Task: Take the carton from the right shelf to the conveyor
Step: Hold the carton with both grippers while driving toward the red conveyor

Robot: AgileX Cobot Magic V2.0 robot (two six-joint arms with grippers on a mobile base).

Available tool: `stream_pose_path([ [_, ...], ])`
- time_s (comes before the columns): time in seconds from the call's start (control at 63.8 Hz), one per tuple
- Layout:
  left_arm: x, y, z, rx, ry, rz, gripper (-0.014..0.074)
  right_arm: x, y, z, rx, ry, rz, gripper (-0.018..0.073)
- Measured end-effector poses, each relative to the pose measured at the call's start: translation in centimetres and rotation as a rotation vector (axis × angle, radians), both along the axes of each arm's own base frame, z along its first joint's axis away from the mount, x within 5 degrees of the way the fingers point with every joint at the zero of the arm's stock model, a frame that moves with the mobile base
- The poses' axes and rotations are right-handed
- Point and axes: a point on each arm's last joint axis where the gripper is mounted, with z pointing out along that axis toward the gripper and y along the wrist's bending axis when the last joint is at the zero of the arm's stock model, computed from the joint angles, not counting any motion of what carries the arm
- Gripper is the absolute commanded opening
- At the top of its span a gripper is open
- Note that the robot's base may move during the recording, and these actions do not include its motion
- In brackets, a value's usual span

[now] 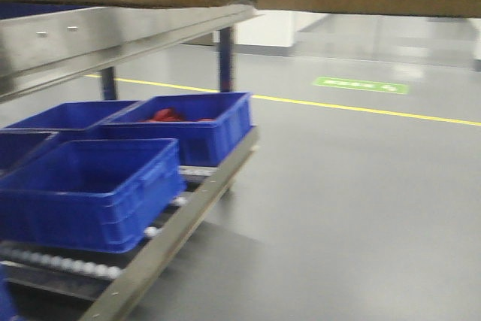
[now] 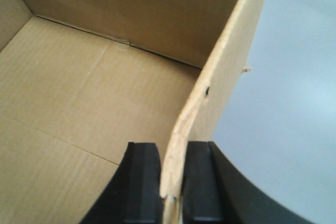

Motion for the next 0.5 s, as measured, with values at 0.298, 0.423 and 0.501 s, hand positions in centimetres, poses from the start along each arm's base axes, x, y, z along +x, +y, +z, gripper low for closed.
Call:
stream_pose_path([
  [0.298, 0.0, 0.0, 0.0, 0.0, 0.0, 0.0, -0.0018, 0.0, 0.0, 0.0, 0.0, 0.0, 0.0, -0.0069],
  [0.423, 0.0, 0.0, 0.0, 0.0, 0.0, 0.0, -0.0018, 0.0, 0.0, 0.0, 0.0, 0.0, 0.0, -0.0069],
  [0.501, 0.0, 0.0, 0.0, 0.0, 0.0, 0.0, -0.0018, 0.0, 0.0, 0.0, 0.0, 0.0, 0.0, -0.0069],
])
